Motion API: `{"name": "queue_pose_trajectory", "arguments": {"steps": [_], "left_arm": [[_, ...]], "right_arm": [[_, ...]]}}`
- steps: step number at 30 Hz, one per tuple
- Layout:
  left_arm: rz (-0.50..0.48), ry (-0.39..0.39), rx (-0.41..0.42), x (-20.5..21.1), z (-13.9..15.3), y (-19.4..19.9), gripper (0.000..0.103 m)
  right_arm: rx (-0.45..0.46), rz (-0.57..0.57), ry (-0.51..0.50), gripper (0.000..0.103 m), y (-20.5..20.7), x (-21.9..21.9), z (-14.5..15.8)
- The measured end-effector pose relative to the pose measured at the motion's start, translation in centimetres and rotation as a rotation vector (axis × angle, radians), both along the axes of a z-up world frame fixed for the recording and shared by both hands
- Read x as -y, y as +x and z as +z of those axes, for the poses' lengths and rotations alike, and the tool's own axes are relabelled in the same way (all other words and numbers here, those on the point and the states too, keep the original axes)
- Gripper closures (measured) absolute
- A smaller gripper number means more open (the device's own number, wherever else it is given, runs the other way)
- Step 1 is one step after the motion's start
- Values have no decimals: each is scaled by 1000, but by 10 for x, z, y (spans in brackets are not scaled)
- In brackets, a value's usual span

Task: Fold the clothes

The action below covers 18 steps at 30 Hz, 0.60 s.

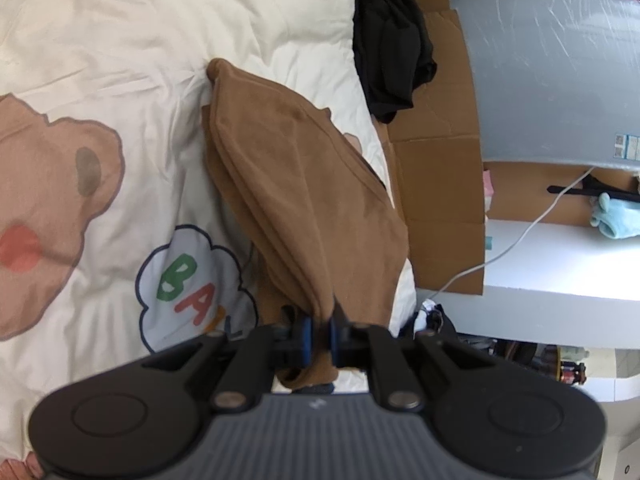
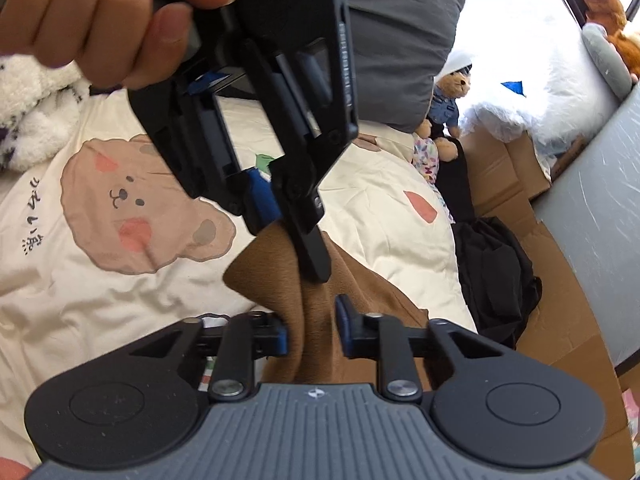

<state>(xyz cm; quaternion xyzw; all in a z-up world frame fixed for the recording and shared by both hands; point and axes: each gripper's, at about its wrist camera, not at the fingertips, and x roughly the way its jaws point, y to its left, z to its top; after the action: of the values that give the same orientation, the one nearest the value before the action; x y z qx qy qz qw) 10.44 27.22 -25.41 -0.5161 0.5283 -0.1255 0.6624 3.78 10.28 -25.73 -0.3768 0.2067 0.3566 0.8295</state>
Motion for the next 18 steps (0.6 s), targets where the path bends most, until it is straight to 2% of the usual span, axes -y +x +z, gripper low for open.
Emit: {"name": "queue_pose_trajectory", "arguments": {"steps": [7, 14, 15, 18], "left_arm": [[0, -8, 0, 1, 0, -1, 95], [1, -14, -15, -2, -3, -3, 95], [2, -15, -16, -2, -3, -4, 95], [4, -27, -18, -2, -3, -4, 95]], "right_arm": [[14, -11, -1, 82, -5, 0, -2], [27, 2, -48, 82, -11, -7, -9], [35, 4, -56, 81, -12, -8, -10], [73, 18, -89, 64, -21, -13, -14]]}}
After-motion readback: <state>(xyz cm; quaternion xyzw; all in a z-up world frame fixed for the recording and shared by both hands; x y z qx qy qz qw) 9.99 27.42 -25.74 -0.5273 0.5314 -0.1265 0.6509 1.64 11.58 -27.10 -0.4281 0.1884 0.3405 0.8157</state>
